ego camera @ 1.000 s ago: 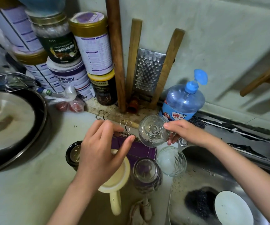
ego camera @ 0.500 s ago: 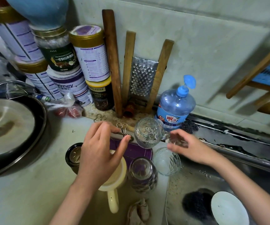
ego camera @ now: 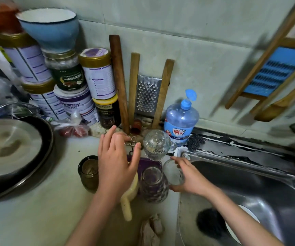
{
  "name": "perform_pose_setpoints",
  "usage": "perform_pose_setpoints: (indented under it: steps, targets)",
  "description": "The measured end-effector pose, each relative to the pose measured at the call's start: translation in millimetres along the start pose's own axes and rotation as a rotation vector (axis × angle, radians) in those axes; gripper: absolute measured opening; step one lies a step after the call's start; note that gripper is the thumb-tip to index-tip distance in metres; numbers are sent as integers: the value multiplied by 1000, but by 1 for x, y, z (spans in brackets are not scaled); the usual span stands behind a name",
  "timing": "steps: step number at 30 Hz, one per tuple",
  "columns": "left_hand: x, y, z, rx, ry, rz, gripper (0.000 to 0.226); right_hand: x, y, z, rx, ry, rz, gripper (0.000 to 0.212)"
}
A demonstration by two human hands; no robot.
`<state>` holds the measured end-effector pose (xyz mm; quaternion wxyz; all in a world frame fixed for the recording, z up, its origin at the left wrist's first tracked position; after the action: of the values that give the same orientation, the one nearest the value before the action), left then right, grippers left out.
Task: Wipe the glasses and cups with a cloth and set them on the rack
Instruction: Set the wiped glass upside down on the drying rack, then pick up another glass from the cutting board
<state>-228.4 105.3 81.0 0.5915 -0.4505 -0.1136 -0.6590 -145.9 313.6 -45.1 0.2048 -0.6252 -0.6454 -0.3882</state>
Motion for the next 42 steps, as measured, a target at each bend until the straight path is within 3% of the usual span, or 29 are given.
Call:
perform_pose_setpoints:
  steps: [4,8,14,19,22,25,28,30,33,36,38,40,42]
  targets:
    - [-1,1,0,-52,18,-31,28,9,13,4,-48,-67,147,100]
    - [2,8,7,-118,-3,-14,42,29,38,0,-73,-97,280,100]
    - [-3,32,32,-252,106,-41,41,64,80,-32,-74,-48,346,102]
    - [-6,65,69,-422,268,-249,53,84,122,-61,-53,-39,340,98]
    - [-8,97,91,-500,267,-365,79,89,144,-74,-32,-69,335,102]
    - [-17,122,99,-350,427,-524,110,89,166,-86,-13,-119,307,109]
    - [-22,147,103,-151,650,-592,122,77,183,-92,20,-165,276,106]
    - [-24,164,101,-40,727,-588,120,63,190,-96,44,-169,248,108]
    - [-11,181,88,64,740,-479,97,42,195,-111,111,-218,207,101]
    - [7,191,69,173,776,-354,85,25,196,-126,212,-474,166,82]
    - [14,196,53,265,816,-300,83,11,186,-112,168,-632,190,80]
    - [20,201,35,358,831,-251,83,-9,171,-88,95,-662,237,46]
    - [29,205,20,434,838,-227,84,-37,154,-69,66,-505,275,12]
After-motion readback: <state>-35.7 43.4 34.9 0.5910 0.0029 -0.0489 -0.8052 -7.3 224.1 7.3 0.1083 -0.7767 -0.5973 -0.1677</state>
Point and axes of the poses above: each hand's wrist, its own y-axis away from the middle knuckle, its own x-axis out of the back of the hand, z = x × y, the point moved 8 cm from there along -y, towards the middle knuckle, and after that the axes turned 5 degrees about x, right-handed, at the moved point
